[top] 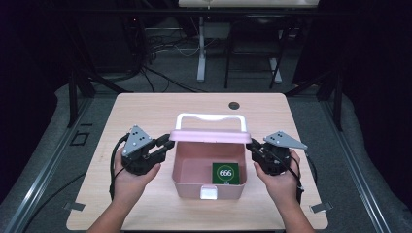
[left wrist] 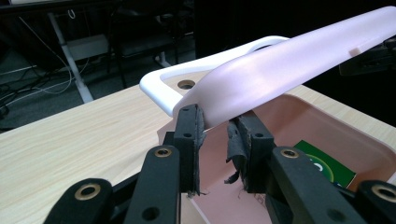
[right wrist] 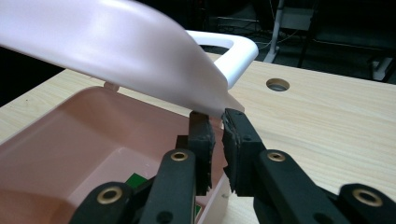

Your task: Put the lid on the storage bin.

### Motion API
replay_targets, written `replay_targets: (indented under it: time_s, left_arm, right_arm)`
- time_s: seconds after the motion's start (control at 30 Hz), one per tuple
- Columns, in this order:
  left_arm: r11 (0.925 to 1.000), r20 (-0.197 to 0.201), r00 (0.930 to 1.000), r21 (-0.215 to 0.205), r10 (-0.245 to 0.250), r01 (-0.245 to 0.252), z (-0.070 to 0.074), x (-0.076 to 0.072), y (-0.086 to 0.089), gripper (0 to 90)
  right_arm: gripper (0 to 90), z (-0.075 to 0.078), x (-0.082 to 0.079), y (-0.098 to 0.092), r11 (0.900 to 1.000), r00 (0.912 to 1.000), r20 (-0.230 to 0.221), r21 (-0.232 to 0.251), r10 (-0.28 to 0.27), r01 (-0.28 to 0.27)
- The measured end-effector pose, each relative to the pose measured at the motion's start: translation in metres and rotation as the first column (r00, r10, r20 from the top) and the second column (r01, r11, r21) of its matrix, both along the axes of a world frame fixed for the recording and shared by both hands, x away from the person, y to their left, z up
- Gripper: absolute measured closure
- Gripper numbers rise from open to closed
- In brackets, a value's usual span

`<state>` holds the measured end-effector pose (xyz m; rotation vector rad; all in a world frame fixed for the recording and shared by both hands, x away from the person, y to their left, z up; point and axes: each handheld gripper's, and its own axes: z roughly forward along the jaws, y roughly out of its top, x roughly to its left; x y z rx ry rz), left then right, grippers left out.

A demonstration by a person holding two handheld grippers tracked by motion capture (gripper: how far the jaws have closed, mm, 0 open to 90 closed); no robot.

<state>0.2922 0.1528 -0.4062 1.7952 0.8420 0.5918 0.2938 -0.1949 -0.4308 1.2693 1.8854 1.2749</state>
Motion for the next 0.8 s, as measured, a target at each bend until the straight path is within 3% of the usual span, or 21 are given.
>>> replay_targets:
  time_s: [0.17,0.27,0.8]
  left_arm:
    - [1.0000,-0.003,1.0000,-0.001,0.001,-0.001,0.000,0.000,0.001,73.0]
    - [1.0000,-0.004,1.0000,-0.003,-0.001,0.001,0.000,0.001,0.000,73.0]
    - [1.0000,-0.016,0.9998,0.004,-0.008,0.008,0.001,-0.001,0.001,73.3]
  right_arm:
    - [79.8,-0.005,0.003,-0.001,1.000,1.0000,-0.007,0.001,-0.006,0.006]
    - [79.2,-0.011,0.006,-0.005,1.000,0.9991,-0.039,-0.006,-0.015,0.014]
    - [76.9,-0.011,0.011,-0.024,0.997,0.9966,-0.046,0.030,-0.069,0.070]
